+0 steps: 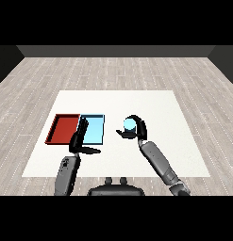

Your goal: Pick the blue can and put it in the blue box

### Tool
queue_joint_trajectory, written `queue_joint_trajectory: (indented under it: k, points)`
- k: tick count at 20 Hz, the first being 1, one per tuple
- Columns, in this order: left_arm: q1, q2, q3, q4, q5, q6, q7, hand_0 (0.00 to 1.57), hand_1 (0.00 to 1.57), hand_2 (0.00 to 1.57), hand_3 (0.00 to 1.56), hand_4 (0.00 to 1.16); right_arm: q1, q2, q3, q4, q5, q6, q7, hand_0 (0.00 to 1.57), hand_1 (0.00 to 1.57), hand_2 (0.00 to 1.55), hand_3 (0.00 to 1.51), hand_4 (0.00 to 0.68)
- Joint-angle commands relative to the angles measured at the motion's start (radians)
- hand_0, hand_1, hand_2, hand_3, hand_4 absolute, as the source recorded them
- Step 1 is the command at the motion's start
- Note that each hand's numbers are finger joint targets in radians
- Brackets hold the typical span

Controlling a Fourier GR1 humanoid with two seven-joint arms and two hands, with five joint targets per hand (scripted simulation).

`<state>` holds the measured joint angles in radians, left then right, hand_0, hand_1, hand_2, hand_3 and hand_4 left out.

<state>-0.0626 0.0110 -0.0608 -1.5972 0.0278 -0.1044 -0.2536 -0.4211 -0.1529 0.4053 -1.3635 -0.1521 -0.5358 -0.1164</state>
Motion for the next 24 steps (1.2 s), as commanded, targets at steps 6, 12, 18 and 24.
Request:
queue_joint_trajectory:
  k: [6, 12, 18, 24]
  points:
    - [-0.030, -0.010, -0.049, 0.033, 0.002, 0.019, 0.029, 0.00, 0.00, 0.00, 0.00, 0.00, 0.019, 0.028, -0.089, -0.060, 0.135, 0.103, 0.068, 1.44, 1.44, 1.45, 1.40, 0.606]
    - [-0.180, -0.011, -0.138, 0.219, 0.093, 0.100, 0.046, 0.00, 0.00, 0.00, 0.00, 0.00, -0.023, 0.029, -0.094, -0.056, 0.158, 0.132, 0.102, 1.44, 1.44, 1.45, 1.40, 0.614]
    - [-0.116, -0.011, -0.296, 0.175, 0.132, 0.198, 0.043, 0.00, 0.00, 0.00, 0.00, 0.00, 0.027, 0.061, -0.099, -0.146, 0.199, 0.166, 0.143, 1.46, 1.46, 1.46, 1.40, 0.610]
    - [-0.200, -0.011, -0.280, 0.248, 0.136, 0.254, 0.068, 0.00, 0.00, 0.00, 0.00, 0.00, 0.006, 0.121, -0.136, -0.068, 0.276, 0.209, 0.090, 1.49, 1.49, 1.47, 1.40, 0.604]
